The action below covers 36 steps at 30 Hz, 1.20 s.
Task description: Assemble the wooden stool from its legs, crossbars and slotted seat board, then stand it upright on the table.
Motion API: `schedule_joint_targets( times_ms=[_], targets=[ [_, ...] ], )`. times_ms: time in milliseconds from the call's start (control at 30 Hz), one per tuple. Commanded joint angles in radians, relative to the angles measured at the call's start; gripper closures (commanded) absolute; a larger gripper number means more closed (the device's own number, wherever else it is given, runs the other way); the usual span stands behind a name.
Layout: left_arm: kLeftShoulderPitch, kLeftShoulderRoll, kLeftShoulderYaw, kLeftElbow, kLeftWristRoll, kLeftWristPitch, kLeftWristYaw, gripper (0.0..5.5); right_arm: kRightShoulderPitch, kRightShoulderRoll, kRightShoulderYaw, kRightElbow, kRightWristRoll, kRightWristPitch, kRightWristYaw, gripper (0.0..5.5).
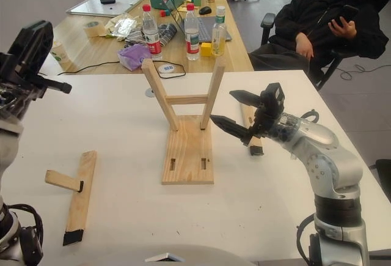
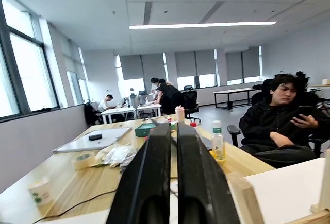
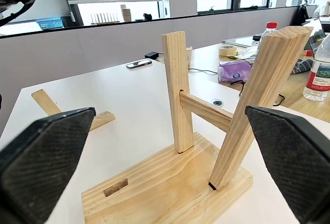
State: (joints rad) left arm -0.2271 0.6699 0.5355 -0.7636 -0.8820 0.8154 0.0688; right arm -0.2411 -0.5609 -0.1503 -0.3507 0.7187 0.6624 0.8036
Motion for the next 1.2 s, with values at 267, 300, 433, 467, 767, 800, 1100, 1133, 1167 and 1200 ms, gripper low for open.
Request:
schedule_joint_targets(
  times_ms=[267,300,433,467,767,800,1100,1133,1167,1200],
  targets=[
    [0.338,-0.002,0.129,0.079,0.058,-0.043,-0.240,5.46,0.088,0.011,-0.018,-0.071,0.038,0.000,-0.050,0.10],
    [0.358,-0.013,0.125,0.072,0.055,-0.044,-0.249,5.46,0.093,0.012,-0.022,-0.077,0.041,-0.001,-0.059,0.10],
    [0.447,-0.060,0.123,0.046,0.069,-0.063,-0.271,5.46,0.096,0.009,-0.029,-0.078,0.048,-0.008,-0.073,0.10],
    [0.459,-0.068,0.120,0.047,0.075,-0.072,-0.276,5.46,0.096,0.007,-0.030,-0.079,0.050,-0.009,-0.076,0.10],
    [0.589,-0.154,0.091,0.035,0.141,-0.163,-0.305,5.46,0.075,-0.011,-0.037,-0.058,0.052,-0.004,-0.055,0.10],
    [0.614,-0.165,0.091,0.040,0.154,-0.182,-0.318,5.46,0.072,-0.013,-0.036,-0.056,0.051,-0.004,-0.052,0.10],
    [0.734,-0.295,-0.002,0.082,0.262,-0.331,-0.358,5.46,0.012,-0.036,-0.030,-0.011,0.047,0.011,-0.005,0.10],
    [0.732,-0.294,-0.005,0.086,0.266,-0.340,-0.361,5.46,0.010,-0.036,-0.030,-0.010,0.046,0.012,-0.003,0.10],
    [0.731,-0.292,-0.006,0.090,0.268,-0.347,-0.361,5.46,0.008,-0.036,-0.029,-0.008,0.044,0.012,-0.001,0.10],
    [0.730,-0.287,-0.002,0.091,0.269,-0.351,-0.363,5.46,0.008,-0.035,-0.029,-0.008,0.043,0.012,0.000,0.10]
  ],
)
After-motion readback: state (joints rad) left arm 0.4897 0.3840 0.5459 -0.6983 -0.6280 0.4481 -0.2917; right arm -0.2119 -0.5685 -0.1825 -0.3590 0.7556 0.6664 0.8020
